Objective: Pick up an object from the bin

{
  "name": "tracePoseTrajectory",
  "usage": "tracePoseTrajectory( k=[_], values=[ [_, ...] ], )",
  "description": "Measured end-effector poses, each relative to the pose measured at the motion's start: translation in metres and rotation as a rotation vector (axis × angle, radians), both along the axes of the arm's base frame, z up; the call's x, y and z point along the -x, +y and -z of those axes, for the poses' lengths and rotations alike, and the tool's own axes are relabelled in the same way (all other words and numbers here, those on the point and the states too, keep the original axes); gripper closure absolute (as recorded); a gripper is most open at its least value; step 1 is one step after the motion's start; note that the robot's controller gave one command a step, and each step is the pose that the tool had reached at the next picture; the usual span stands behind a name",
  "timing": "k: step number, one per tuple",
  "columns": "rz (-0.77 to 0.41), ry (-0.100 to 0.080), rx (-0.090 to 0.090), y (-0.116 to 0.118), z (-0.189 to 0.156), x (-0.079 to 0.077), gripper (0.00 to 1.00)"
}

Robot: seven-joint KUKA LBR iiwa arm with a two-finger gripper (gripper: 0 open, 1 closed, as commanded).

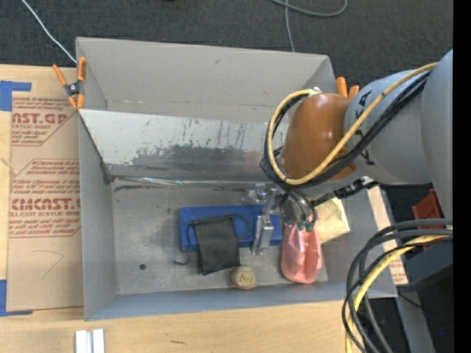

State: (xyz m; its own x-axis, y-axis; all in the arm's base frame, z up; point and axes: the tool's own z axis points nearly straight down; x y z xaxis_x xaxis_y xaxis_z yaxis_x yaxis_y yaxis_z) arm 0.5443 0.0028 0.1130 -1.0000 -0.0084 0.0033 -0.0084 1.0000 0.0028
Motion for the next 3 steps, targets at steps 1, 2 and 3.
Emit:
tracePoseTrajectory(
  k=[1, 2, 3],
  values=[
    [0.0, 0.0, 0.0, 0.0, -0.004, 0.0, 1.0],
    [0.0, 0.003, 0.0, 0.0, -0.008, 0.001, 1.0],
    [0.0, 0.001, 0.0, 0.0, -0.015, 0.001, 1.0]
  ],
)
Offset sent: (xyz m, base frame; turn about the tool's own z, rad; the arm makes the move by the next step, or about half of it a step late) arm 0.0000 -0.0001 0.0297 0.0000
